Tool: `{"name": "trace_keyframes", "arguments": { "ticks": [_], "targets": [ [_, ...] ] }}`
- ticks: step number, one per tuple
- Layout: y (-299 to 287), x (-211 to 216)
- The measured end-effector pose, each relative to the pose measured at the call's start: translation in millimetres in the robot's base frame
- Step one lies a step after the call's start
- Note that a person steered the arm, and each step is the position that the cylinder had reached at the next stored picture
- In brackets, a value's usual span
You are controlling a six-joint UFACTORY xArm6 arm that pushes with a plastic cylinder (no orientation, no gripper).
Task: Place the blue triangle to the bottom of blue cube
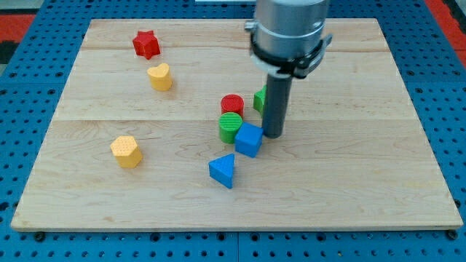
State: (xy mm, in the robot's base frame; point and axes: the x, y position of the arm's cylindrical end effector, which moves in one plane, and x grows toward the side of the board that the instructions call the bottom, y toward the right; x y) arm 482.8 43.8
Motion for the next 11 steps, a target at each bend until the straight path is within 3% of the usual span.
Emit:
{"name": "trace_keyframes", "arguments": {
  "ticks": [2, 3, 5, 7, 9, 11],
  "targets": [
    [-19, 17],
    [12, 10],
    [2, 134],
    [-107, 119],
    [-82, 72],
    [-56, 65]
  ]
}}
